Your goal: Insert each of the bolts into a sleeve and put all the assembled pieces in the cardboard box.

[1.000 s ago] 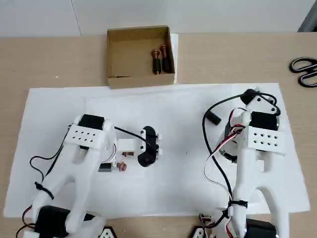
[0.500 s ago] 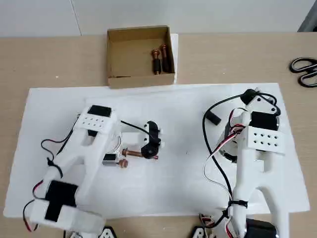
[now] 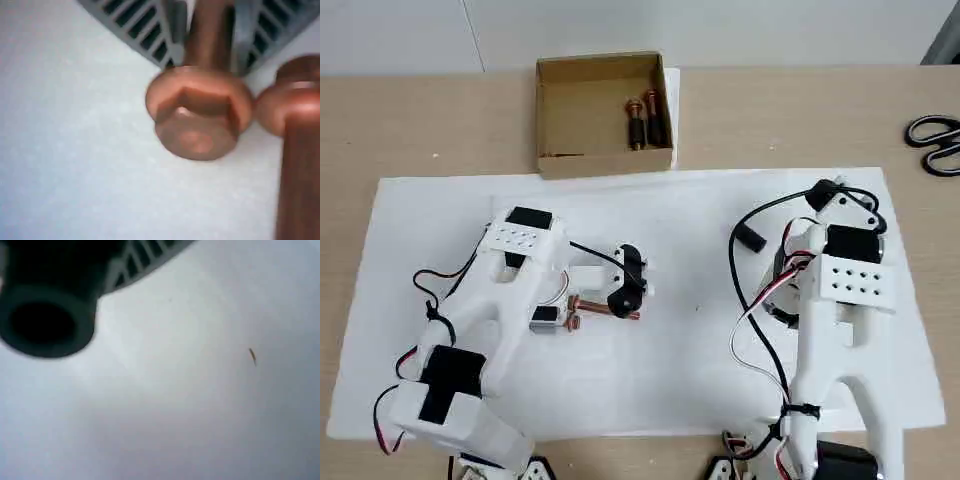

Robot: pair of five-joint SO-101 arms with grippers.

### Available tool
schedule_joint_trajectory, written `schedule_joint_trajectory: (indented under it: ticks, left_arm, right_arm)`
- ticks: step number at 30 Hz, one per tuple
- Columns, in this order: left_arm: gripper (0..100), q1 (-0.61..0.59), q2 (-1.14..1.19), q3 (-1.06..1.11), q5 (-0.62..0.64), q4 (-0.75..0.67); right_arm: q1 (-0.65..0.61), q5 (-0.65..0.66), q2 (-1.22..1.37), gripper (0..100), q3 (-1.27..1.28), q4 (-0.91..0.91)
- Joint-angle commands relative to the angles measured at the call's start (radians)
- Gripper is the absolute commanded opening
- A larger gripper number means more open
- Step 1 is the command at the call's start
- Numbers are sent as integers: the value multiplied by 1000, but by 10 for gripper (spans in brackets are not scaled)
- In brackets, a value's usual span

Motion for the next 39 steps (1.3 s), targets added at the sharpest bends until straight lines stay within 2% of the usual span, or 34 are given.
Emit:
schedule_joint_trajectory:
  ticks: [1, 5, 12, 19, 23, 31, 35, 39]
  left_arm:
    - [57, 9, 18, 12, -12, 8]
    - [3, 35, 18, 39, -11, 9]
    - [6, 44, 9, 35, -11, 55]
    - [6, 37, 9, -170, -11, 293]
    - [6, 6, 8, -251, -8, 298]
    - [6, -2, 8, -421, 181, 299]
    - [6, -2, 2, -526, 284, 299]
    - [6, 2, -109, -616, 471, 299]
  right_arm:
    - [4, 2, -27, 3, -9, -15]
    - [4, 2, -27, 3, -9, -15]
    - [4, 2, -35, 3, -9, -13]
    - [4, 2, -35, 3, -9, -13]
    - [2, 3, -36, 3, -12, -13]
    - [-7, 8, -36, 3, -147, 44]
    - [-85, 9, -36, 3, -264, 130]
    - [-170, 9, -36, 3, -356, 159]
